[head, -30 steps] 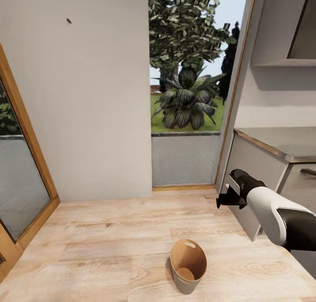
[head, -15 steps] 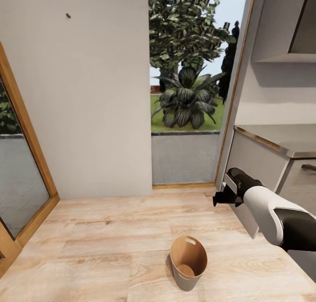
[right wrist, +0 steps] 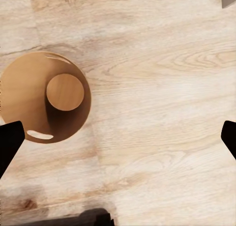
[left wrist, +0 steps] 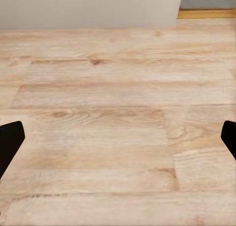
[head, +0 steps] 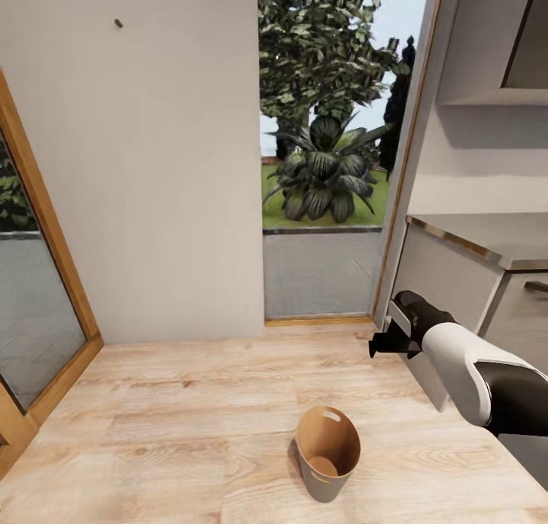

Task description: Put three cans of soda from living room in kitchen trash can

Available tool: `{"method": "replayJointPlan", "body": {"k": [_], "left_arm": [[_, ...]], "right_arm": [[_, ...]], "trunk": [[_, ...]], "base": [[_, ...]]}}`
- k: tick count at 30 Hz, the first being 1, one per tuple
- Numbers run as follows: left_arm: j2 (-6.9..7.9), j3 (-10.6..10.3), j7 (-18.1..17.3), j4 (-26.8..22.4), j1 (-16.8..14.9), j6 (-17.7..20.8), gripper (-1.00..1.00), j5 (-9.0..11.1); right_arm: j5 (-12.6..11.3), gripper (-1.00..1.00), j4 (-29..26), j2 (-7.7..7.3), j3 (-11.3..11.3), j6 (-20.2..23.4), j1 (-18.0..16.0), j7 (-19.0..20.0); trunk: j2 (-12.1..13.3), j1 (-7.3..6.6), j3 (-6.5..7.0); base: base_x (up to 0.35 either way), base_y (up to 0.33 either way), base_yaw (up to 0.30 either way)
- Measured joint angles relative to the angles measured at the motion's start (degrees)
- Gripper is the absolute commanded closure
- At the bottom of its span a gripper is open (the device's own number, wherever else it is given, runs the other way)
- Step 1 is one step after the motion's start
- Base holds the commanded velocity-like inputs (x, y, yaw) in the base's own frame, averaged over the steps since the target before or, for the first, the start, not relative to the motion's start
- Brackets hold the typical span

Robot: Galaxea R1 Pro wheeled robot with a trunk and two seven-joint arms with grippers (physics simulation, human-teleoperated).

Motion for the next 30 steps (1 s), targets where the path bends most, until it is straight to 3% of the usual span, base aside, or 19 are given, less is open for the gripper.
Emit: {"method": "replayJointPlan", "body": {"k": [15, 30], "left_arm": [[0.06, 0.0, 0.0, 0.3, 0.0, 0.1, -1.00, 0.0], [0.04, 0.1, 0.0, 0.4, 0.0, 0.3, -1.00, 0.0]], "right_arm": [[0.0, -1.00, 0.0, -0.07, 0.1, 0.0, 0.0, 0.0], [0.0, -1.00, -0.1, -0.07, 0.1, 0.0, 0.1, 0.1]], "trunk": [[0.0, 0.00, 0.00], [0.0, 0.00, 0.00]], "base": [[0.000, 0.244, 0.000], [0.074, 0.027, 0.000]]}}
